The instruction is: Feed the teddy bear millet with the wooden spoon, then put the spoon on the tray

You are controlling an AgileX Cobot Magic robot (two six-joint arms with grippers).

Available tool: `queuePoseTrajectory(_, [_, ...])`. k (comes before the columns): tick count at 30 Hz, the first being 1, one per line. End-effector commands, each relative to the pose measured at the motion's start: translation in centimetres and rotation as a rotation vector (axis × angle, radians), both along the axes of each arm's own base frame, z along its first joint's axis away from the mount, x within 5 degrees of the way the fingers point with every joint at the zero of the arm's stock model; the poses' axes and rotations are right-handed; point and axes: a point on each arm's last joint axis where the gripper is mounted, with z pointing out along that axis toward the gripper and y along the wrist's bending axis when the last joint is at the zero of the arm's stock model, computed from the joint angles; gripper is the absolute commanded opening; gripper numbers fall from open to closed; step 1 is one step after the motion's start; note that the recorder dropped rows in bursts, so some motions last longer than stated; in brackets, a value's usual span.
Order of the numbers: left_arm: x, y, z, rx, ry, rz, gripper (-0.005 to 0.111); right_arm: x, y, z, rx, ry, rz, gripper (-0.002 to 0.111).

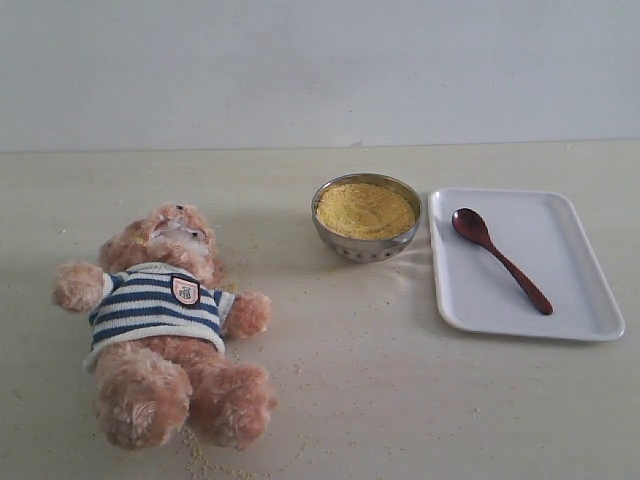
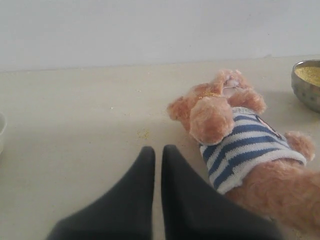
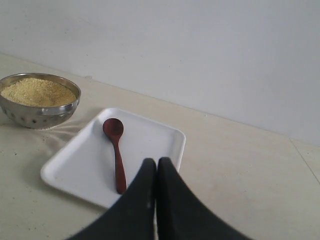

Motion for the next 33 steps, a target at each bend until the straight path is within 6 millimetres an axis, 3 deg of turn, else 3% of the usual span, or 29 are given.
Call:
queuePoseTrajectory(1, [0.0,0.1,-0.1,0.003,0.003,0.005,0.005,0.0,0.0,0.0,0.015,-0.008,-0.008,0.0])
queuePoseTrajectory(6, [0.0,0.4,0.0,0.087,-0.013,0.028,0.005,0.0,-0.1,0.1,0.141,-0.005,-0.025,0.0])
queuePoseTrajectory(14, [0.0,1.1,-0.2,-0.05,0.014,0.134,0.005,0.0,-0.1,0.1,0.152,-0.001,-0.025,0.0])
queuePoseTrajectory(33, [0.0,1.5,-0.2,0.093,0.01,0.152,0.005,0.0,-0.1,0.0,0.153,0.003,-0.025,0.0])
